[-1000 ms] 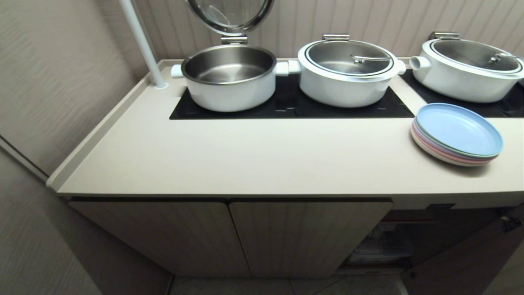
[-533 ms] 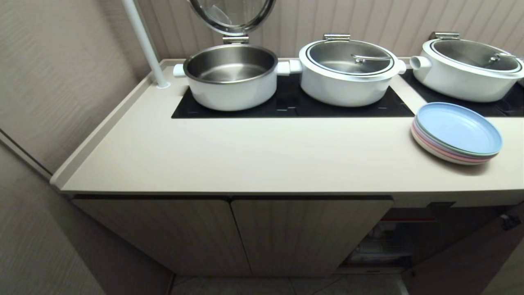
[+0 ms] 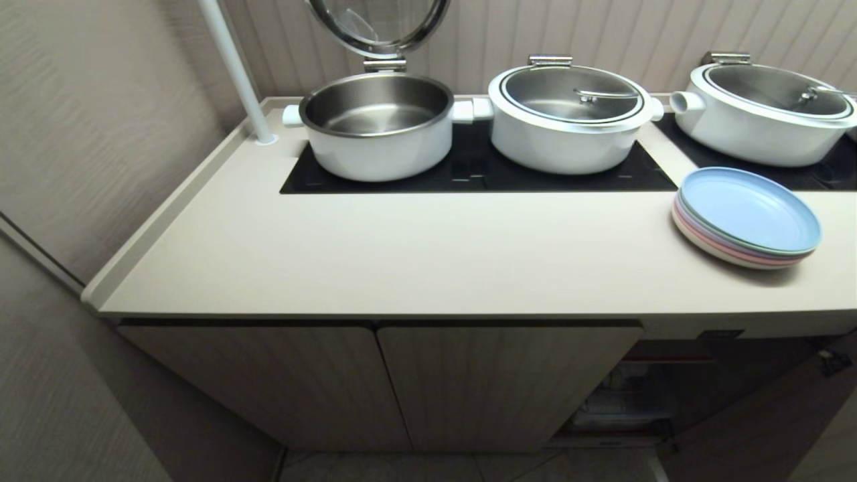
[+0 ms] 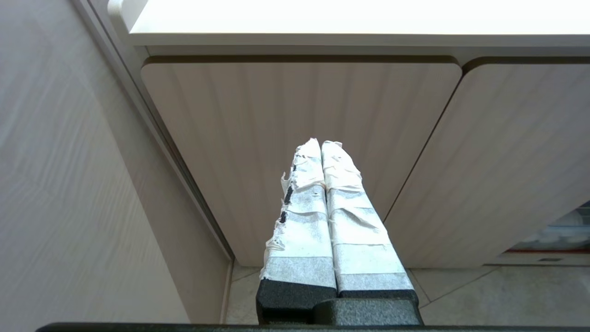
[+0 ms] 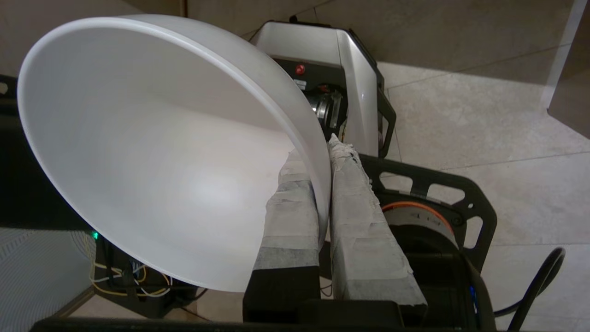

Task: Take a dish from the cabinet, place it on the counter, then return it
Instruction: Place it on the table

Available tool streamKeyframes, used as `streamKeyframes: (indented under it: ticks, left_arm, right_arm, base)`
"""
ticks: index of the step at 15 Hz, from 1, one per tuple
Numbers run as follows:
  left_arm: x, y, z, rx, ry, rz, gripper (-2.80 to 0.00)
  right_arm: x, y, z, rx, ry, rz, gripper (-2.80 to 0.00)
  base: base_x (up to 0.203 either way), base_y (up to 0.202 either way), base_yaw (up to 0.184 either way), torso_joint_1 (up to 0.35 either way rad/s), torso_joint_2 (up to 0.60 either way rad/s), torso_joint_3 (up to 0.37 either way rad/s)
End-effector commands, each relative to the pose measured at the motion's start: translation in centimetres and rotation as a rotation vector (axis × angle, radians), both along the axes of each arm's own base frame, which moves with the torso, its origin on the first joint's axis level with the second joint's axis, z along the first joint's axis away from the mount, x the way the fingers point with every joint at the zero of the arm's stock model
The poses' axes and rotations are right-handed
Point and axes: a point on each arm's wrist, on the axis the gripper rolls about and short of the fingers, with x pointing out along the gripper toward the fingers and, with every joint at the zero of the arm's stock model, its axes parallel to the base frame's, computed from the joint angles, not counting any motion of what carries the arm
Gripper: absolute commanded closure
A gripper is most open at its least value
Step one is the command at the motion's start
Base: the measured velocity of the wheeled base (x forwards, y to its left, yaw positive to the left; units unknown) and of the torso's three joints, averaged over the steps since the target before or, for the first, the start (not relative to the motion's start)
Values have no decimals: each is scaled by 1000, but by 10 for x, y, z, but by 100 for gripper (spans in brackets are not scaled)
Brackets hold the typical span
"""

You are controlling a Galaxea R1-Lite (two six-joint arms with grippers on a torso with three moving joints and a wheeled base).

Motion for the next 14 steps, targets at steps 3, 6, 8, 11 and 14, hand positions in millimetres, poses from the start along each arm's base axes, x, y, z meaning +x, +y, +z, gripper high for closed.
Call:
streamKeyframes:
  ticks: [3,6,8,11,14]
  left_arm:
    - [0,0,0,0,0,0,0]
    - [0,0,0,0,0,-1,0]
    - [0,0,0,0,0,0,0]
    - [0,0,0,0,0,1,0]
    - [0,0,0,0,0,1,0]
  right_arm:
    - [20,6,12,-1,11,2,0]
    - [52,15,27,-5,25,6,0]
    - [80,23,37,-4,24,9,0]
    - [129,40,56,-3,20,29,0]
    - [176,58,70,9,9,45,0]
  base:
    - [0,0,0,0,0,0]
    - [0,0,0,0,0,0]
    - [0,0,0,0,0,0]
    - [0,0,0,0,0,0]
    - [0,0,0,0,0,0]
